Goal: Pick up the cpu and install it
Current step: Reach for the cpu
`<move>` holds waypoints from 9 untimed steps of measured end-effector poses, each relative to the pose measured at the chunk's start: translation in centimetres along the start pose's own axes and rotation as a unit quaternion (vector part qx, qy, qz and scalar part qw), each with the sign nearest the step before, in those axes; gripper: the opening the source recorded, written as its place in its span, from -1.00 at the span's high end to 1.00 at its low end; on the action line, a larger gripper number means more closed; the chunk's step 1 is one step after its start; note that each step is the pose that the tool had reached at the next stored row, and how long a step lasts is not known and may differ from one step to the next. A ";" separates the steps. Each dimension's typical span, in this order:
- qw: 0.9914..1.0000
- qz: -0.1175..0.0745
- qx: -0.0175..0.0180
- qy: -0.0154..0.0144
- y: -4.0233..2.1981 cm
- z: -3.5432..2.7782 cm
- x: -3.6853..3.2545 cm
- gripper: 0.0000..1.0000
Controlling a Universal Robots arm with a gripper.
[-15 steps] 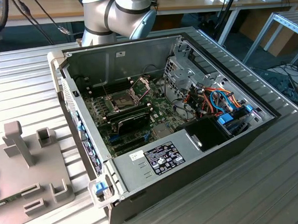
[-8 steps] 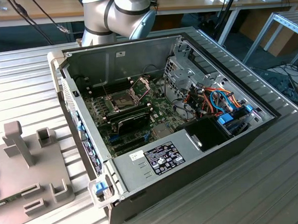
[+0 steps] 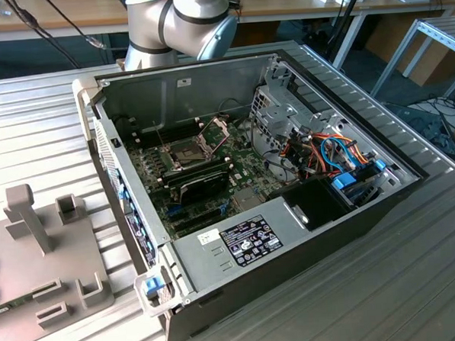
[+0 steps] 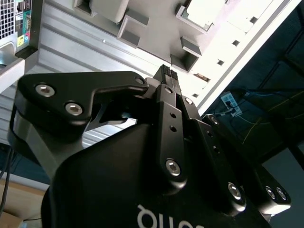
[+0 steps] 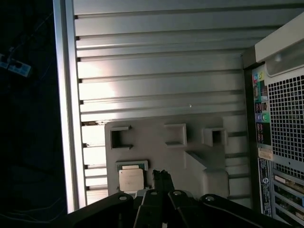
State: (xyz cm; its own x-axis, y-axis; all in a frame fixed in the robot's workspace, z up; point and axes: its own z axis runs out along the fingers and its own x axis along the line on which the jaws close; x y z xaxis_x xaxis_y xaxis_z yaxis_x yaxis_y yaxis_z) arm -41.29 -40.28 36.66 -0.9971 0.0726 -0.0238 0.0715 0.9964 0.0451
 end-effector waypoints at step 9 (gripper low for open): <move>1.000 0.000 0.000 0.002 -0.49 0.99 1.61 0.79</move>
State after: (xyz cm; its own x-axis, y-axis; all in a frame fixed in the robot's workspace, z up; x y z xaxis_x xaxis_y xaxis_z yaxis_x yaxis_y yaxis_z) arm -42.90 -40.62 35.60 -0.9972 0.0723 -0.0200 0.0713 0.9964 0.0449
